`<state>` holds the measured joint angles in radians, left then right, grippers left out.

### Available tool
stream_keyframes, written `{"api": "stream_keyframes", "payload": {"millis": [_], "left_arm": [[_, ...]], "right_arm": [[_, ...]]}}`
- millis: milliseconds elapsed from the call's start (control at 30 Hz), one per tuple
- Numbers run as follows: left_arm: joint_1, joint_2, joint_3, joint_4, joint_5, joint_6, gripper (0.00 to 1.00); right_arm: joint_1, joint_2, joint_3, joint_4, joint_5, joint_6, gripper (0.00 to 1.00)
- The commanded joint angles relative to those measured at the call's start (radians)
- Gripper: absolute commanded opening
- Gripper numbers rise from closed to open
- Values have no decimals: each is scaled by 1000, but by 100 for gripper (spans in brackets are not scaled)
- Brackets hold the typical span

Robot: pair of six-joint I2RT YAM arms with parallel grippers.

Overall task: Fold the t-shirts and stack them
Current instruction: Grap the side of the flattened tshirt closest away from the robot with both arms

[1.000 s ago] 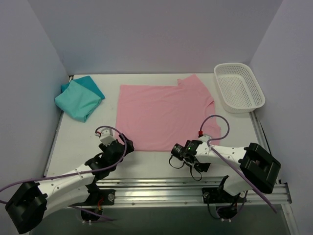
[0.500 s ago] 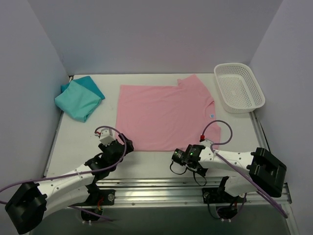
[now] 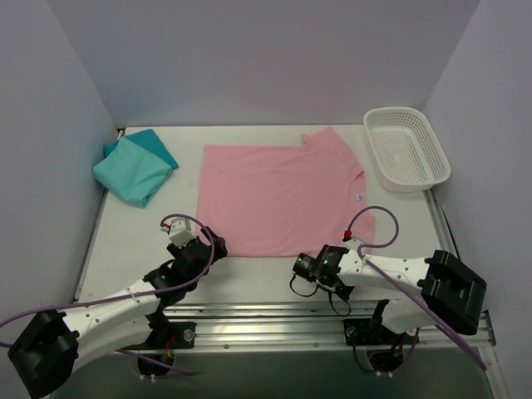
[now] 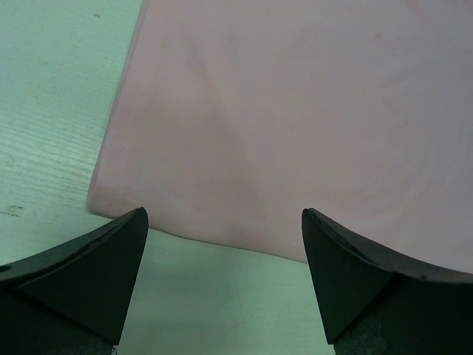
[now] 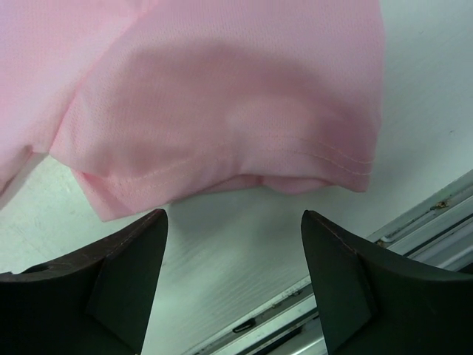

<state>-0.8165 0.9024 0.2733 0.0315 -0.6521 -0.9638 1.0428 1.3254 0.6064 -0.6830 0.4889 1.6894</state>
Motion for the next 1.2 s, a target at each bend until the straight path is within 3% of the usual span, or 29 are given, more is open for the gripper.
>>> {"api": "stream_keyframes", "payload": {"millis": [0,300,500,600,700,800,867,1167], "left_arm": [[-1,-2,4,24,-24,11,94],[-1,10,9,19,-34,11,94],[-1,-5,10,2,-41,13,94],[-1,-13,6,-2,-47,8,94],[-1,-13,4,-2,-50,7,94],[-1,-8,7,-5,-50,4,94],[0,-7,6,-10,-50,2,94],[0,-19,21,-51,-76,-12,94]], "right_arm": [[-16,21,52,-88,109,52,69],[-176,-14,27,-38,91,-66,64],[-208,-60,-3,-12,36,-95,63],[-210,-78,-28,14,1,-112,53],[-210,-83,-43,25,-19,-120,24],[-211,-98,-57,30,-36,-126,5],[-210,-120,-63,25,-41,-128,0],[-210,-140,-62,37,-23,-146,0]]}}
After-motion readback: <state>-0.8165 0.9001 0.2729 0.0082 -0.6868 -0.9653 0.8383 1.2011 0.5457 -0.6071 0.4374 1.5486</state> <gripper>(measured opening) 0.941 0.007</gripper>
